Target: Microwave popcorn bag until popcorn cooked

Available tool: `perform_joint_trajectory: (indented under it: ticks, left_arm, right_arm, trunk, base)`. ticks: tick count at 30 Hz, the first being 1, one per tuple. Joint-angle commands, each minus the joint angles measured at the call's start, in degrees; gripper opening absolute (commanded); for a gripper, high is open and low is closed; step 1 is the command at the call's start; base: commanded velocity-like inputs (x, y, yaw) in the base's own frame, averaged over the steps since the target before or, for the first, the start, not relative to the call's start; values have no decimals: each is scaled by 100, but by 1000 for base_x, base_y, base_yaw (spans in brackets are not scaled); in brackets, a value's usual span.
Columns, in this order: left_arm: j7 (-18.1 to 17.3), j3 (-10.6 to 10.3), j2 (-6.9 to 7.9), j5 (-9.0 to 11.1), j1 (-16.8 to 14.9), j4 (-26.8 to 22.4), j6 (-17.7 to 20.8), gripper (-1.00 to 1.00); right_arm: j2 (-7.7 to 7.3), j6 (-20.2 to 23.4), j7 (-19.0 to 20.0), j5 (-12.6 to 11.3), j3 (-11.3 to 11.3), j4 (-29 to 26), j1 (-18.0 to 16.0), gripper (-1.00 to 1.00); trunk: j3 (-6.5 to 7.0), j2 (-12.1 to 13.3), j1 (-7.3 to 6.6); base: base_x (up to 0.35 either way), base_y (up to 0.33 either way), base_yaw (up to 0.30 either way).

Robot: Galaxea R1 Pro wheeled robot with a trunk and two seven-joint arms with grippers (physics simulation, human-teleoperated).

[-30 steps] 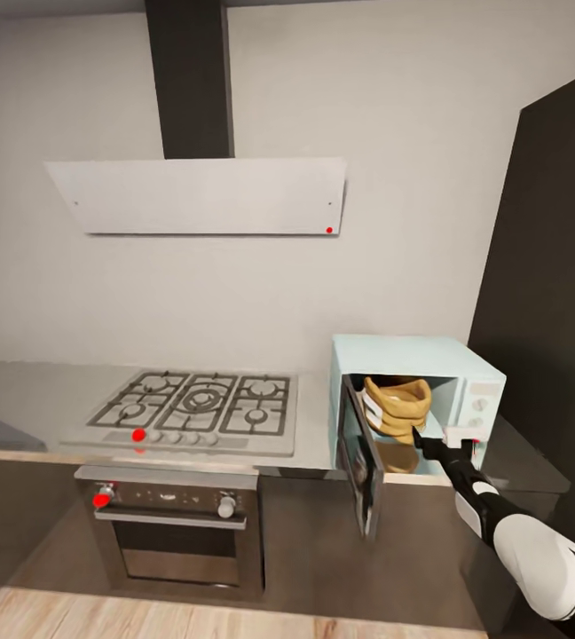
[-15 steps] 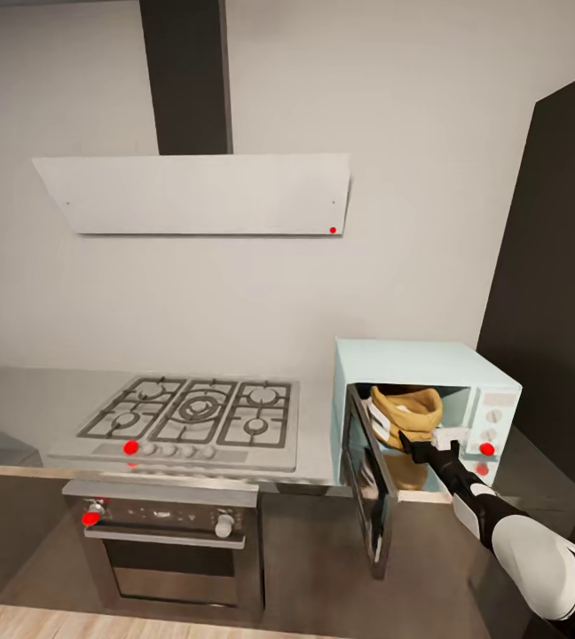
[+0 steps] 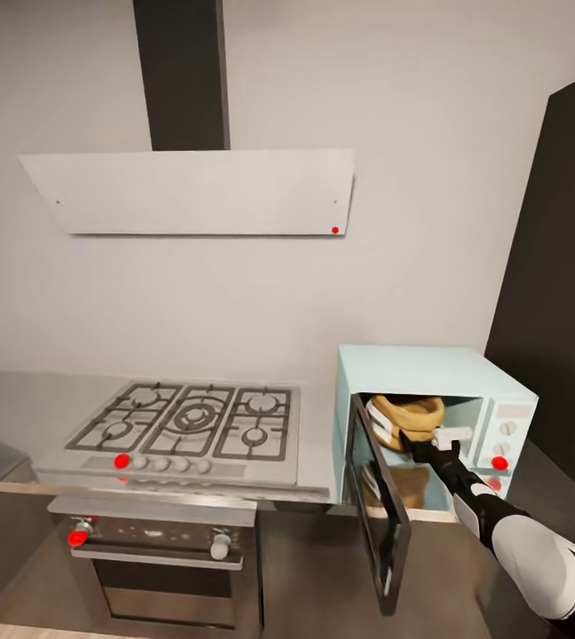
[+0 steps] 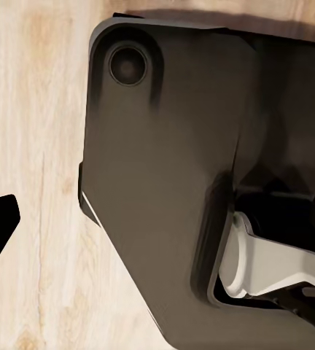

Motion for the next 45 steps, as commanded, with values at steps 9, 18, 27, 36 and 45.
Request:
perform_joint_trajectory:
  ticks: [9,18,27,36,45]
  left_arm:
    - [2,32,-2,2,2,-8,8,100]
    - [2,31,-2,2,2,-8,3,100]
    - [2,33,-10,1,2,-8,8,100]
    - [2,32,-11,2,2,-8,8,100]
    - [2,36,-11,2,2,-8,8,100]
  right_arm:
    - [0,-16,50,48,-5,7,-1,100]
    - [0,-16,50,47,-5,7,-1,100]
    - [0,-16,50,48,-5,7,-1,100]
    - [0,-16,50,47,-5,7,-1,100]
    - [0,-16,50,48,-5,7,-1,100]
  trunk:
    - [-2,-3,3]
    - [-2,-3,3]
    - [-2,-3,3]
    - [-2,-3,3]
    - [-2,-3,3]
  base:
    - [117,0,0]
    - [85,0,0]
    - [-172,-22,0]
    - [-338,-1,0]
    - [-340,0,0]
